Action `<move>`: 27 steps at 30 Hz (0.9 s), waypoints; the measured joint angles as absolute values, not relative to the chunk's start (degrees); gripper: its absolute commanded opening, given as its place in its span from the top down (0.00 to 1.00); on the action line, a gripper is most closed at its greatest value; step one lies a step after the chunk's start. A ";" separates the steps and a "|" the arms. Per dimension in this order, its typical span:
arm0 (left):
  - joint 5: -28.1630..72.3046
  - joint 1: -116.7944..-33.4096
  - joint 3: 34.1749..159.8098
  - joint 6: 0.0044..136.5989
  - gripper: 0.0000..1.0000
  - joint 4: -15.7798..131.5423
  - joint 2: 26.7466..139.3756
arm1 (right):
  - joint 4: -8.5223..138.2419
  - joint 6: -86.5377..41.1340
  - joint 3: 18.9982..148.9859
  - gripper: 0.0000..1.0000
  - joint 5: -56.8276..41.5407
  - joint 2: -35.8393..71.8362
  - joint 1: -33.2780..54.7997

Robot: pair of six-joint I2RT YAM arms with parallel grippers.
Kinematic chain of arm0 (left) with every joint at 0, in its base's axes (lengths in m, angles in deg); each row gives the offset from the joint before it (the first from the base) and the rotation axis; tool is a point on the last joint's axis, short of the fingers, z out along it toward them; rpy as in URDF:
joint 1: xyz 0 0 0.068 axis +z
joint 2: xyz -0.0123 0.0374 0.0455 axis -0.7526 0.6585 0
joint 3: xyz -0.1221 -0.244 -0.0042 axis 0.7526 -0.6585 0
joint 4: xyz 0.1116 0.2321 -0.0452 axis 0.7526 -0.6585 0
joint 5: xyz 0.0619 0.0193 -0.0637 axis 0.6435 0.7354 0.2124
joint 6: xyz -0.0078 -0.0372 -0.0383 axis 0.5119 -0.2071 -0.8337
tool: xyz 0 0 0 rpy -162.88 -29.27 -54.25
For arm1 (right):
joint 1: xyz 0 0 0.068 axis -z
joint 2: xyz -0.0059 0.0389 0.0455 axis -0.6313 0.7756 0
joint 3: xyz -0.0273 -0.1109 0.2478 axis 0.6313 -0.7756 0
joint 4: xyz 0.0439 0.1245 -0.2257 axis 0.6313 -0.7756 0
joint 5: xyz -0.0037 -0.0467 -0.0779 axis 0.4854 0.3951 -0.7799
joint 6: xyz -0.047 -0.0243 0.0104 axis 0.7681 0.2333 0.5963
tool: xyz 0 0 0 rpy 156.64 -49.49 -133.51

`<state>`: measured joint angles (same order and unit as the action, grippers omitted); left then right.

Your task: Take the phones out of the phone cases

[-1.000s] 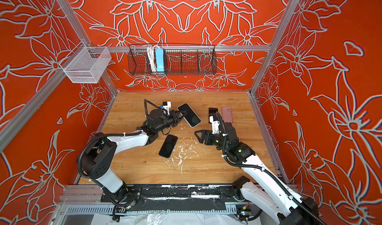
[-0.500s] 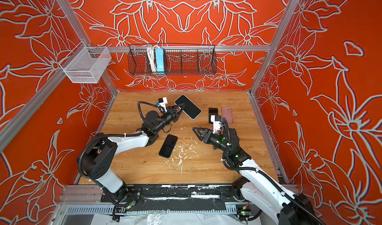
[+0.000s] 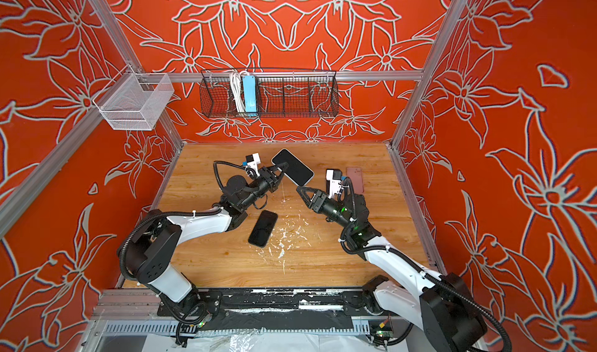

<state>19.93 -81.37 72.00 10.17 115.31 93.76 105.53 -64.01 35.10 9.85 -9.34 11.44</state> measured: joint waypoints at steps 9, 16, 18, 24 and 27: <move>20.52 -81.50 71.21 10.28 1.00 115.27 91.88 | 110.53 -65.69 35.91 0.50 9.99 -4.77 11.44; 20.85 -81.50 71.21 10.06 1.00 115.27 91.88 | 112.56 -66.91 35.95 0.60 10.10 -3.02 11.44; 20.96 -81.50 71.21 10.04 1.00 115.27 91.88 | 112.91 -67.07 36.02 0.63 10.20 -2.84 11.44; 21.22 -81.50 71.21 9.27 1.00 115.24 91.88 | 114.20 -67.46 36.43 0.69 10.23 -1.90 11.44; 21.29 -81.50 71.21 8.75 1.00 115.27 91.90 | 114.97 -67.74 36.65 0.71 10.23 -1.29 11.44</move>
